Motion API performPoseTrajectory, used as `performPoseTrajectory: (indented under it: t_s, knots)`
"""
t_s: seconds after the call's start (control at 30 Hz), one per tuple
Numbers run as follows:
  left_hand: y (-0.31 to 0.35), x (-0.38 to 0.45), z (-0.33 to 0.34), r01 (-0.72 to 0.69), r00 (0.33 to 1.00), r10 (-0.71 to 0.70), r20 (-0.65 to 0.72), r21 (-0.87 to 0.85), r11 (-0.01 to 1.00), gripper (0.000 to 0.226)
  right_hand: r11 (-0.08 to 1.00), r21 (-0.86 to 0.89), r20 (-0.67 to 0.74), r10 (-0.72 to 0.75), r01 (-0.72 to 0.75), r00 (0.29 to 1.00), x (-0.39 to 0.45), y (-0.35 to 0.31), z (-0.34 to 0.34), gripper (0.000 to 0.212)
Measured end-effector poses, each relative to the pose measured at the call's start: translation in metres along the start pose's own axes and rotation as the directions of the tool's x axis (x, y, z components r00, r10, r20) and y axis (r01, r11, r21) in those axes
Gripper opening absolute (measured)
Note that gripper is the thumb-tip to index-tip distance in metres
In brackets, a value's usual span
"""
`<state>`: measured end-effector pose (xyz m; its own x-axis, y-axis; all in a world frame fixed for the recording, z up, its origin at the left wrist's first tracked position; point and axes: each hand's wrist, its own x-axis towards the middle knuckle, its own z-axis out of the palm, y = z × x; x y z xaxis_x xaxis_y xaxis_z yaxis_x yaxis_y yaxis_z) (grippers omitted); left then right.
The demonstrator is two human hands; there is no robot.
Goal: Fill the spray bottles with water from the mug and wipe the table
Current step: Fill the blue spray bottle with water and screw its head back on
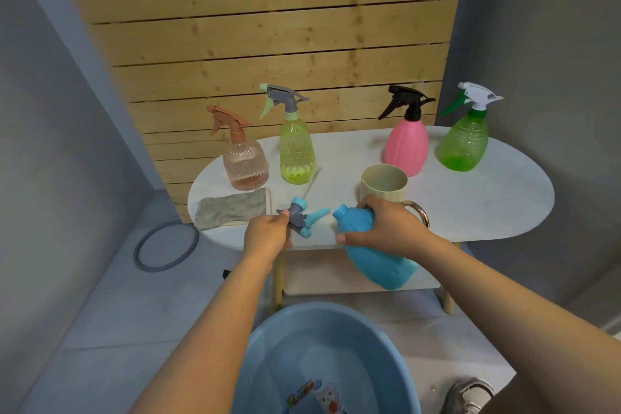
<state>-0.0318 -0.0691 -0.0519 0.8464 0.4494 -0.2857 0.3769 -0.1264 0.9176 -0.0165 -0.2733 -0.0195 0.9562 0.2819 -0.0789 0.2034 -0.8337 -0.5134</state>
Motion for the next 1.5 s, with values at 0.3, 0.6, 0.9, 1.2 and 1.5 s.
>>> performPoseTrajectory:
  t_s: [0.3,0.6,0.9,1.2,1.5]
  knots:
    - [0.011,-0.035,-0.011,-0.199,0.754,0.145,0.641,0.012,0.980,0.077,0.866,0.498,-0.016,-0.050,0.051,0.999,-0.003,-0.004,0.003,0.051]
    - [0.005,-0.046,-0.004,-0.255,0.867,0.220,0.447,0.019,0.967,0.077,0.859,0.480,-0.113,-0.143,0.180,0.983,-0.008,-0.006,0.003,0.038]
    - [0.003,-0.046,-0.009,-0.225,0.934,0.183,0.307,0.109,0.968,0.072,0.940,0.230,-0.407,0.329,-0.253,0.852,0.020,0.053,-0.005,0.037]
    - [-0.009,-0.055,-0.014,-0.183,0.967,0.163,0.193,0.088,0.979,0.072,0.865,0.331,-0.130,0.437,-0.377,0.890,0.033,0.056,-0.003,0.047]
    - [-0.039,-0.092,-0.013,-0.218,0.972,0.216,0.098,0.015,0.976,0.067,0.885,0.409,-0.206,0.328,-0.224,0.922,0.002,0.026,-0.003,0.053]
